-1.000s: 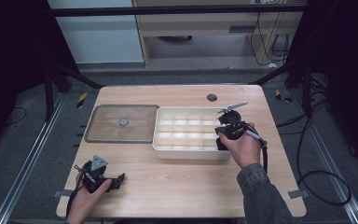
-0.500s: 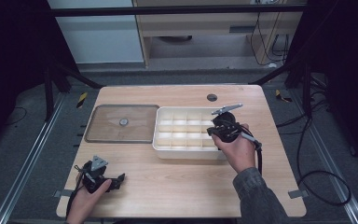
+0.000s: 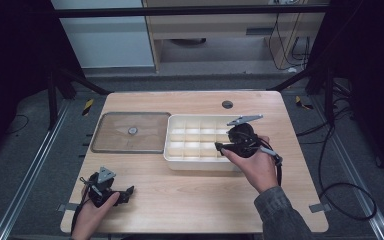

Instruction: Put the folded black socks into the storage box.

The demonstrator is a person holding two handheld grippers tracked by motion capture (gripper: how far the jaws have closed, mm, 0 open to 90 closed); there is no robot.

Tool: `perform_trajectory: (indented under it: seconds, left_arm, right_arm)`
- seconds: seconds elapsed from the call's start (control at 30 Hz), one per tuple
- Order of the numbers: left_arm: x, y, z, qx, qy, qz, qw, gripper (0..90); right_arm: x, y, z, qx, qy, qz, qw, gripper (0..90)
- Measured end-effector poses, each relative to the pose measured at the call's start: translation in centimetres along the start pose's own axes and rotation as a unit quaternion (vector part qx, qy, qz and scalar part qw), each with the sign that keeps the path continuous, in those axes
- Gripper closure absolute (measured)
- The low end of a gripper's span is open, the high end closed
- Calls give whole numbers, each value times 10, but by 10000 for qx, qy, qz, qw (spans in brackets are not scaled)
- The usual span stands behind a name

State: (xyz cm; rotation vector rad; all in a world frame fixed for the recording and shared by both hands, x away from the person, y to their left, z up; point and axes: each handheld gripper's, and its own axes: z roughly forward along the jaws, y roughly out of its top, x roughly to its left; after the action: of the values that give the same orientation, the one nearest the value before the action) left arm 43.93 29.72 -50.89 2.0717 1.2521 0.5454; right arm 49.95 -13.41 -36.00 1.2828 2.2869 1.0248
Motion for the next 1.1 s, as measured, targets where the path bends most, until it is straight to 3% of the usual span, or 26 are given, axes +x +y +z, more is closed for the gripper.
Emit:
perform_trajectory:
  seconds: [0.17, 0.33, 0.43, 0.73, 1.1]
  left_arm:
    - [0, 0, 0, 1, -1, -1, 10000, 0]
    - [0, 0, 0, 1, 0, -2, 10000, 0]
    - [0, 0, 0, 1, 0, -1, 10000, 0]
    - [-1, 0, 0, -2, 10, -12, 10000, 0]
    - [-1, 1, 1, 1, -1, -1, 10000, 0]
  right_arm:
    - [-2, -1, -8, -35, 10, 128, 9999, 195]
    - [-5, -5, -9, -115, -2, 131, 9998, 68]
    - [-5, -7, -12, -245, -92, 93, 9996, 74]
    - [-1, -12, -23, -357, 0, -108, 9993, 64]
    - [-11, -26, -40, -404, -149, -48, 9991, 100]
